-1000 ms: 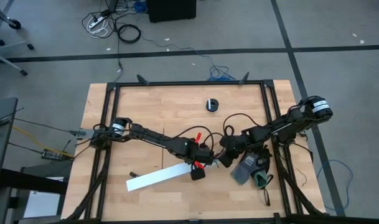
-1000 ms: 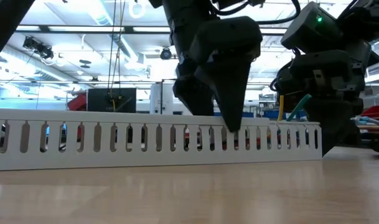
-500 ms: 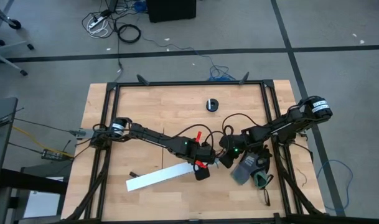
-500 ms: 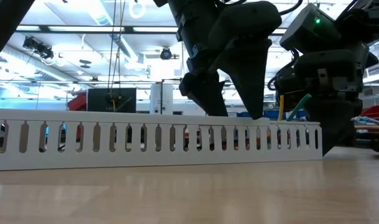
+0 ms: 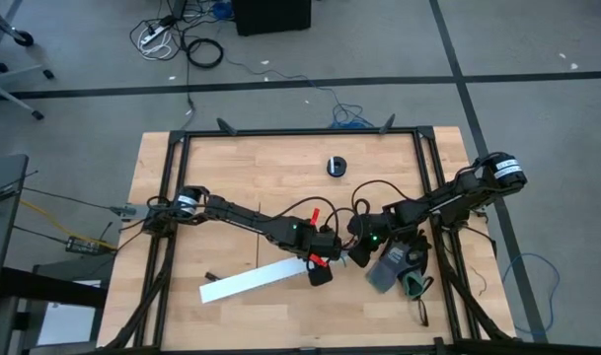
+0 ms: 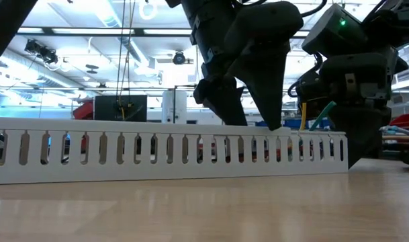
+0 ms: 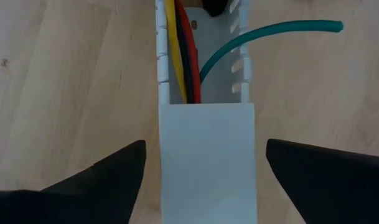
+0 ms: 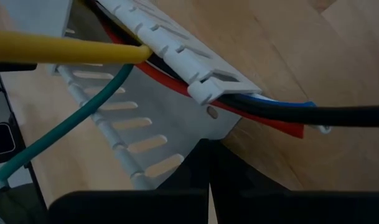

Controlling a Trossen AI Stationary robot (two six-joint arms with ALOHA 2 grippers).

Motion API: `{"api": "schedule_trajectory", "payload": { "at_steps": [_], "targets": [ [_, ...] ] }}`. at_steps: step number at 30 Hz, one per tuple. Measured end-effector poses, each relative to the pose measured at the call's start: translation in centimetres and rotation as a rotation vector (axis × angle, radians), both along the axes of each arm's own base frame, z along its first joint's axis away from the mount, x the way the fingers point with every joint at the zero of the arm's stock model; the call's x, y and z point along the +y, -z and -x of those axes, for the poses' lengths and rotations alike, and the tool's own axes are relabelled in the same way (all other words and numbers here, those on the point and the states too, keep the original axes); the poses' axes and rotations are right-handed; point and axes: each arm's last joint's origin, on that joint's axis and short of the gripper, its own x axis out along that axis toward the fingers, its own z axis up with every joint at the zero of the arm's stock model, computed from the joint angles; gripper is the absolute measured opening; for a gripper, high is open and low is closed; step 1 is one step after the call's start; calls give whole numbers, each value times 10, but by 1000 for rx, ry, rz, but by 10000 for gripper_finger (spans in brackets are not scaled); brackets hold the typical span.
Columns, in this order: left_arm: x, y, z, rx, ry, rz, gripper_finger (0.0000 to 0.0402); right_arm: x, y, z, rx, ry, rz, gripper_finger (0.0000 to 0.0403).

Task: Ziptie cables
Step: Close the white cable duct

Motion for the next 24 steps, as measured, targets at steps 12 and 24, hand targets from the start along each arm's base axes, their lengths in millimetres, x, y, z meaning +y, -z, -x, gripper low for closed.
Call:
{"api": "schedule_trajectory", "payload": {
  "at_steps": [12, 24],
  "targets": [
    [0, 11, -2, 22, -3, -16, 308, 0, 0, 0, -6, -5, 0, 0],
    [-1, 9, -1, 31, 6, 3, 283, 0, 0, 0, -7, -5, -2, 0]
  ]
}}
